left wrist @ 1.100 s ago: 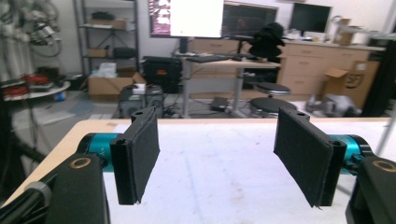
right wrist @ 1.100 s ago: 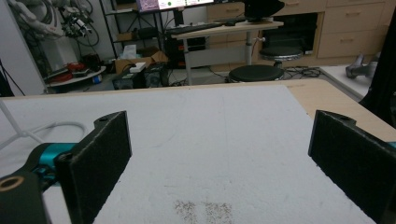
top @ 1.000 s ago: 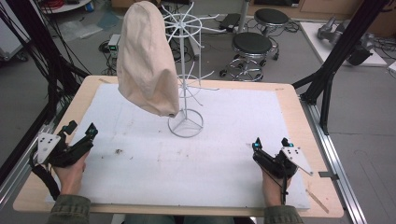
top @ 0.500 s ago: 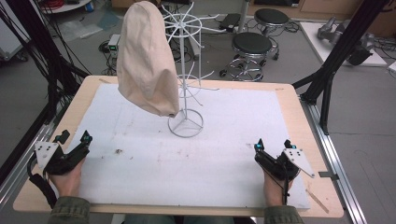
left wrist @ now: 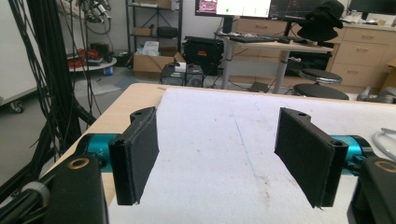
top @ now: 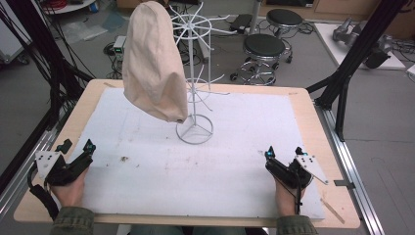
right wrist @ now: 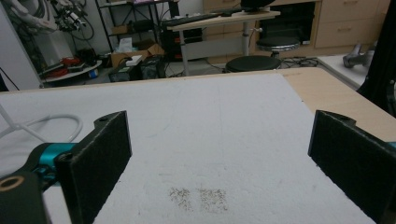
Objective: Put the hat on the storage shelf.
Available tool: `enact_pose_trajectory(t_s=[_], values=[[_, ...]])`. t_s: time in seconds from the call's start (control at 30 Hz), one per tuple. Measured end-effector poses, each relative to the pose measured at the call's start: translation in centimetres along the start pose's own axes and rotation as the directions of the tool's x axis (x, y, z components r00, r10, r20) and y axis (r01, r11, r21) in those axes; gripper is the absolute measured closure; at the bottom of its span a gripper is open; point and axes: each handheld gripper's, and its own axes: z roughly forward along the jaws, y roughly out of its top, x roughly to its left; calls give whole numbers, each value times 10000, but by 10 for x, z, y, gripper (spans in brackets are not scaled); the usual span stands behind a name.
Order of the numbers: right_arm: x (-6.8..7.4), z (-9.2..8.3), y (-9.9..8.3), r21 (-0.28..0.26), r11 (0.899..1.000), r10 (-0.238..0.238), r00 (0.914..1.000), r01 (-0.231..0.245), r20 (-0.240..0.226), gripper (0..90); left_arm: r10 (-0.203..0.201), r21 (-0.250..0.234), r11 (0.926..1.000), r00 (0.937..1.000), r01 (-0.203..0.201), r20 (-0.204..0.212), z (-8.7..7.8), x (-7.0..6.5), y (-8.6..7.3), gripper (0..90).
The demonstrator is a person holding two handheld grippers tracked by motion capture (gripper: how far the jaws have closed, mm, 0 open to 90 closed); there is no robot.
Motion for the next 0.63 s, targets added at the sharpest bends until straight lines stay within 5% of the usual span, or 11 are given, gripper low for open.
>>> enact_pose_trajectory(t_s=[0.63], values=[[1,2,-1,120,9999,-32,9999,33,-122,48,-314,356,9989,9983,296,495,3,-7,-4,301]])
